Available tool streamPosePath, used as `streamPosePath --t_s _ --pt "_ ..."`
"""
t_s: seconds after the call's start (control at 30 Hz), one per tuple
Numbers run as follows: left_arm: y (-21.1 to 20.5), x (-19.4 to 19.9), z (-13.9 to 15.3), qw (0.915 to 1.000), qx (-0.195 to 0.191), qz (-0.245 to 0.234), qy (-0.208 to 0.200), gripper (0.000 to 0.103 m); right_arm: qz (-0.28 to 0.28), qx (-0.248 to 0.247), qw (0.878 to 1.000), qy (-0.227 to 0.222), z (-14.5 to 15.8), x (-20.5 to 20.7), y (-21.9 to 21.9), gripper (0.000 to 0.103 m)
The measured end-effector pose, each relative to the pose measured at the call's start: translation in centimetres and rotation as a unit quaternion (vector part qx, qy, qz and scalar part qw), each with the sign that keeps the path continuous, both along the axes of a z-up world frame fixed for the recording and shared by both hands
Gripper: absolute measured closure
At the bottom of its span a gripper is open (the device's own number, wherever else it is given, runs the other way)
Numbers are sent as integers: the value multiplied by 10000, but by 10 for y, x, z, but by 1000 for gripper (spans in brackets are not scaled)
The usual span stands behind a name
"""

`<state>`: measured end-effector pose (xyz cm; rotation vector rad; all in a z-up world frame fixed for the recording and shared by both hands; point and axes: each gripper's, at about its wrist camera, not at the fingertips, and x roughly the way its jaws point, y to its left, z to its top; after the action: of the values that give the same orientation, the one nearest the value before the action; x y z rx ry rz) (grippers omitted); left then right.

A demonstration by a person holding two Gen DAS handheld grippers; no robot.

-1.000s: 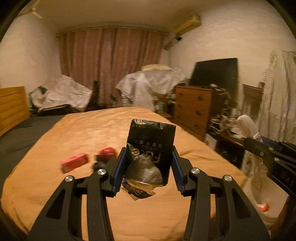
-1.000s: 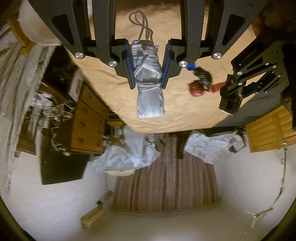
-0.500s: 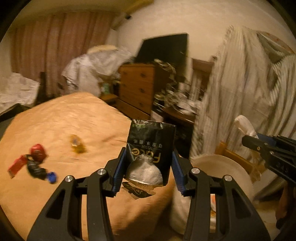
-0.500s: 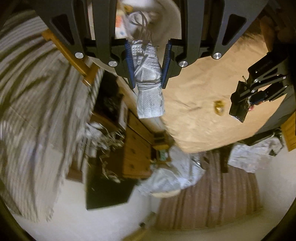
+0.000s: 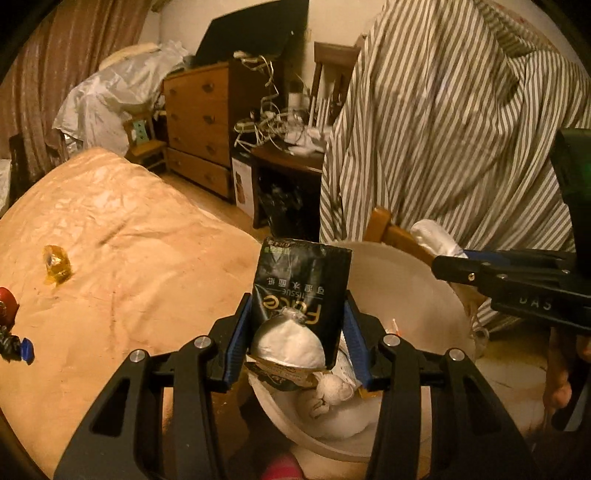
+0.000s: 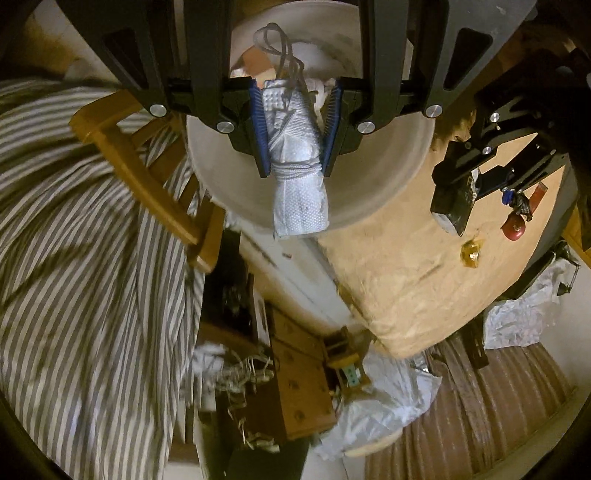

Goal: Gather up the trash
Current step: 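Open both tools to drop the packet and bundle into the bucket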

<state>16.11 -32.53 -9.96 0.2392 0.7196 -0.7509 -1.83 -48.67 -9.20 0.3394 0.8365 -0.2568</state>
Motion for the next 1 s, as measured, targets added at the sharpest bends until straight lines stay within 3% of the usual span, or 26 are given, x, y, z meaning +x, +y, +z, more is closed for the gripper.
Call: streamPosePath --t_s 0.17,1.0 --pt "-7 3 -8 9999 139 -44 22 58 10 79 9999 86 -16 -2 7 74" --pt "-14 0 -8 9998 188 -51 53 58 21 84 9999 86 -14 -2 15 74"
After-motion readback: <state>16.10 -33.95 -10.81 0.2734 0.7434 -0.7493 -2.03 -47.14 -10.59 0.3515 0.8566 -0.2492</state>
